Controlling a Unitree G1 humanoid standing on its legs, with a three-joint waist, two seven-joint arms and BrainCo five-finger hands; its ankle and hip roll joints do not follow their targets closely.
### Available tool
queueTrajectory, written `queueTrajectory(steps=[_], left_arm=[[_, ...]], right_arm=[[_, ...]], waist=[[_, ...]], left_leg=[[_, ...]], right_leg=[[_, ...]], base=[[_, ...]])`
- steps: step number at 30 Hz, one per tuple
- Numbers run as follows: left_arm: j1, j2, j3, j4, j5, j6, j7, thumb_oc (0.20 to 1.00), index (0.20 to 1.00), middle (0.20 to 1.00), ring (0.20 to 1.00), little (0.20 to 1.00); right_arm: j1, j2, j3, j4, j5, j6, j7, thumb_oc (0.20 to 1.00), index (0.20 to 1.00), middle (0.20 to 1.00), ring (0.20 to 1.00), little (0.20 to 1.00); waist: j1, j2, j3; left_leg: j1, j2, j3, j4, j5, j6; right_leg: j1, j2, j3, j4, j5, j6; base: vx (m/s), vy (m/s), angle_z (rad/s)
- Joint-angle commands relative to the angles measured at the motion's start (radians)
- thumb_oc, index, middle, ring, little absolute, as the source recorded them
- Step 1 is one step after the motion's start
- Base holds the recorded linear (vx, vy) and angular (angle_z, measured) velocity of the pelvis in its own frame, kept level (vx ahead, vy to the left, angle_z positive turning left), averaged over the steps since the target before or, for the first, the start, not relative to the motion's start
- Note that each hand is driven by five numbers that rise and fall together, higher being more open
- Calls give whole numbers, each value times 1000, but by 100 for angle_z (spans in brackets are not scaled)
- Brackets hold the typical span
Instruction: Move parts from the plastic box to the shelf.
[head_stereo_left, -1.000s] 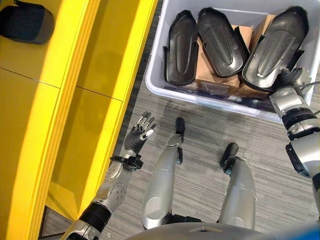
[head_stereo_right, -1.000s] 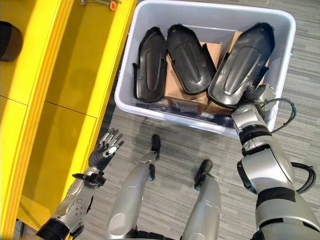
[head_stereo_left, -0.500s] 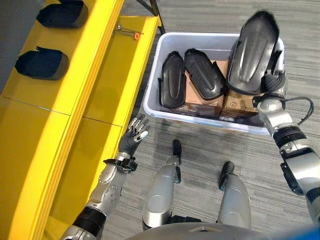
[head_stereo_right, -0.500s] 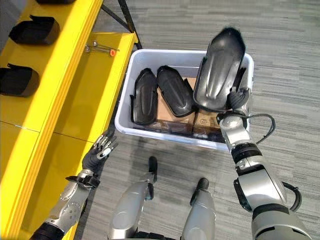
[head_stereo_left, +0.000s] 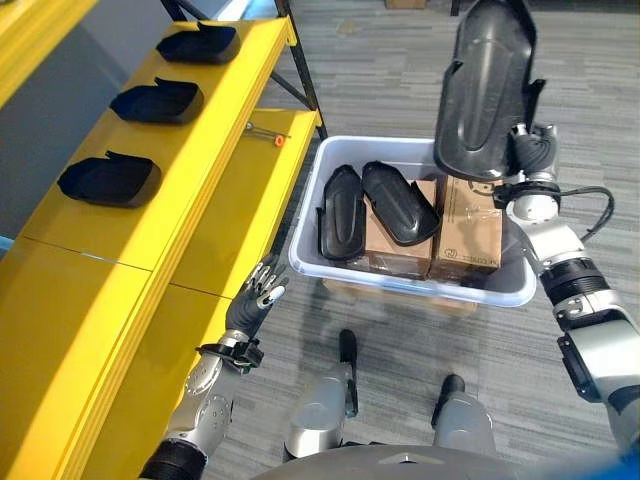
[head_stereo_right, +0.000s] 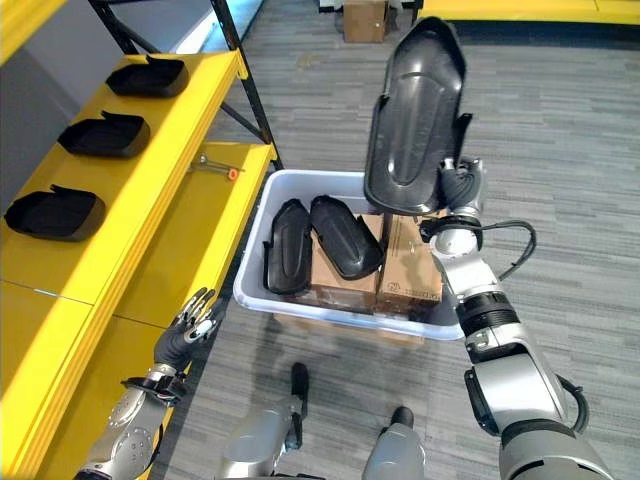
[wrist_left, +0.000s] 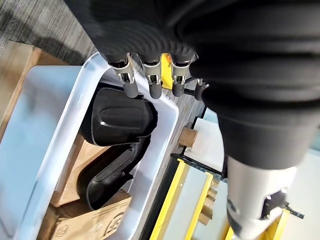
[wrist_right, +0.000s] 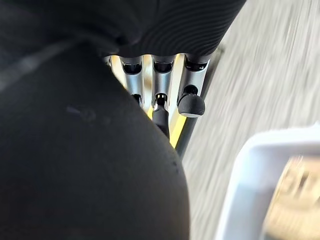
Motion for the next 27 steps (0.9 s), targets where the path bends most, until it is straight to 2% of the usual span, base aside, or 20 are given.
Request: queueTrajectory(steps=[1, 6, 8, 9, 13, 14, 15, 17, 18, 19, 20, 22, 23, 24, 25, 27], left_arm=[[-32, 38, 30, -42, 26, -32, -4, 1000, 1000, 1000, 1000, 1000], [-18, 33, 53, -56, 52, -28, -13, 1000, 1000, 1000, 1000, 1000], [-18, 33, 54, -57, 54, -27, -11, 1000, 1000, 1000, 1000, 1000], [-16, 38, 58, -66, 68, -26, -9, 1000, 1000, 1000, 1000, 1000], [-26, 54, 52, -84, 71, -32, -29, 1000, 1000, 1000, 1000, 1000], [-28, 63, 47, -92, 85, -35, -34, 1000, 1000, 1000, 1000, 1000], [-30, 66, 41, -91, 104, -45, -39, 1000, 1000, 1000, 1000, 1000], [-32, 69, 31, -97, 119, -45, -36, 1000, 1000, 1000, 1000, 1000], [-35, 67, 21, -93, 81, -50, -41, 1000, 1000, 1000, 1000, 1000], [-39, 57, 12, -92, 26, -35, -63, 1000, 1000, 1000, 1000, 1000], [-41, 48, 9, -92, 28, -23, -63, 1000, 1000, 1000, 1000, 1000], [-37, 26, 5, -92, 69, -3, -70, 1000, 1000, 1000, 1000, 1000], [-30, 1, -12, -72, 73, -6, -90, 1000, 1000, 1000, 1000, 1000], [-29, -3, -15, -68, 72, -7, -94, 1000, 1000, 1000, 1000, 1000], [-39, -23, -35, -25, 86, 0, -127, 1000, 1000, 1000, 1000, 1000], [-56, -27, -36, 6, 90, 9, -155, 1000, 1000, 1000, 1000, 1000]], right_arm=[[-75, 8, -6, -60, 85, -65, 144, 200, 200, 200, 200, 200], [-30, 101, 64, -187, 132, -43, 182, 200, 200, 200, 200, 200], [-29, 105, 66, -190, 137, -42, 188, 200, 200, 200, 200, 200], [-12, 150, 93, -229, 159, -51, 217, 200, 200, 200, 200, 200], [26, 208, 130, -291, 173, -47, 230, 200, 200, 200, 200, 200], [48, 230, 143, -299, 160, -54, 226, 200, 200, 200, 200, 200], [61, 241, 152, -298, 162, -58, 228, 200, 200, 200, 200, 200], [72, 259, 163, -288, 159, -60, 233, 200, 200, 200, 200, 200], [81, 267, 179, -289, 157, -56, 228, 200, 200, 200, 200, 200], [94, 269, 194, -292, 162, -53, 212, 200, 200, 200, 200, 200], [101, 270, 207, -294, 171, -43, 204, 200, 200, 200, 200, 200], [106, 278, 220, -273, 172, -51, 204, 200, 200, 200, 200, 200], [110, 272, 226, -261, 182, -50, 195, 200, 200, 200, 200, 200], [112, 271, 226, -259, 182, -51, 194, 200, 200, 200, 200, 200], [130, 263, 212, -234, 157, -71, 199, 200, 200, 200, 200, 200], [145, 245, 199, -226, 165, -76, 219, 200, 200, 200, 200, 200]], waist=[[33, -57, 20], [49, -69, 3], [50, -69, 3], [60, -75, -2], [84, -84, -15], [95, -87, -23], [102, -90, -25], [108, -91, -34], [102, -91, -37], [91, -100, -43], [88, -108, -54], [91, -127, -66], [79, -141, -76], [76, -143, -80], [41, -146, -99], [27, -149, -114]], left_leg=[[3, 21, -26, 72, -112, -19], [24, 12, -20, 70, -119, -4], [25, 11, -20, 70, -120, -3], [31, -1, -14, 70, -123, 9], [38, -38, -16, 49, -128, 36], [44, -56, -26, 34, -128, 51], [52, -66, -31, 26, -131, 61], [59, -75, -42, 18, -134, 76], [68, -82, -62, 10, -138, 87], [74, -99, -99, 3, -139, 96], [77, -111, -116, -9, -133, 95], [90, -129, -139, -32, -115, 81], [94, -152, -170, -51, -100, 76], [90, -156, -177, -53, -98, 76], [90, -181, -237, -61, -97, 89], [89, -189, -256, -57, -101, 90]], right_leg=[[28, 9, -38, -95, 81, -49], [70, -11, -57, -126, 105, -28], [73, -12, -58, -128, 106, -27], [95, -26, -71, -146, 125, -11], [125, -56, -98, -152, 156, -3], [116, -81, -112, -113, 188, -2], [117, -91, -120, -91, 194, -1], [114, -85, -125, -52, 189, -6], [103, -42, -98, -21, 161, -14], [101, 59, -68, -30, 99, -35], [101, 119, -63, -56, 80, -56], [102, 203, -60, -128, 84, -88], [97, 256, -4, -223, 132, -94], [93, 263, 6, -238, 142, -94], [73, 294, 120, -269, 177, -95], [65, 296, 140, -283, 192, -88]], base=[[134, 199, 10], [83, 185, 10], [29, 166, 23], [19, 302, 23], [-19, 336, 22], [-36, 282, 24], [-23, 224, 25], [2, 129, 36], [44, 76, 24], [69, 31, 17], [93, -28, 56], [106, -64, 84], [96, -77, 25], [130, -132, 37], [104, -122, 63], [86, -118, 113]])
